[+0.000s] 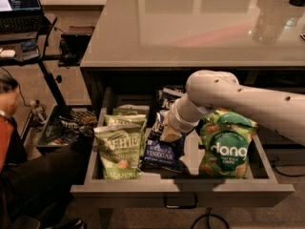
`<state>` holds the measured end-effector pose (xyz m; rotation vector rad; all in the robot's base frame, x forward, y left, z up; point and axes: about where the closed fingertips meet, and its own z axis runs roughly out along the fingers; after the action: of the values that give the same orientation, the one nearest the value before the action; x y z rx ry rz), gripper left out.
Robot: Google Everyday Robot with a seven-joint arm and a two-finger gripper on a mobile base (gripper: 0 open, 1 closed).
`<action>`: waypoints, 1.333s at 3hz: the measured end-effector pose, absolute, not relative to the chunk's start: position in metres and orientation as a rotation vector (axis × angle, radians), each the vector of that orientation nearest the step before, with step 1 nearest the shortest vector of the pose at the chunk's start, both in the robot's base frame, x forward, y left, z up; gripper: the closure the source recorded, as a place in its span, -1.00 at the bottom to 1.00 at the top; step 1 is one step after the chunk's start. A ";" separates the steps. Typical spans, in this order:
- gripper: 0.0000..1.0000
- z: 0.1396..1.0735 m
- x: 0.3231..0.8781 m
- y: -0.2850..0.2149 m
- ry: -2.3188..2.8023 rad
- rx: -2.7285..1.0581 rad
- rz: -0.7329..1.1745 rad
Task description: Pick blue chip bag from top drawer and place on counter
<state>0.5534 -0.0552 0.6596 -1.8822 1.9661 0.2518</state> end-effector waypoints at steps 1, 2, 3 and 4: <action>1.00 0.695 0.547 -0.050 1.926 -1.905 0.241; 1.00 0.750 0.538 -0.041 1.878 -1.969 0.120; 1.00 0.801 0.534 -0.038 1.839 -1.997 -0.005; 1.00 0.853 0.539 -0.049 1.804 -1.959 -0.094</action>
Offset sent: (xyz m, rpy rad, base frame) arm -0.0219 0.0229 0.1744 -0.1671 -0.2033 0.1114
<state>0.5385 -0.0488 0.8525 -1.9595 1.8037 -0.0935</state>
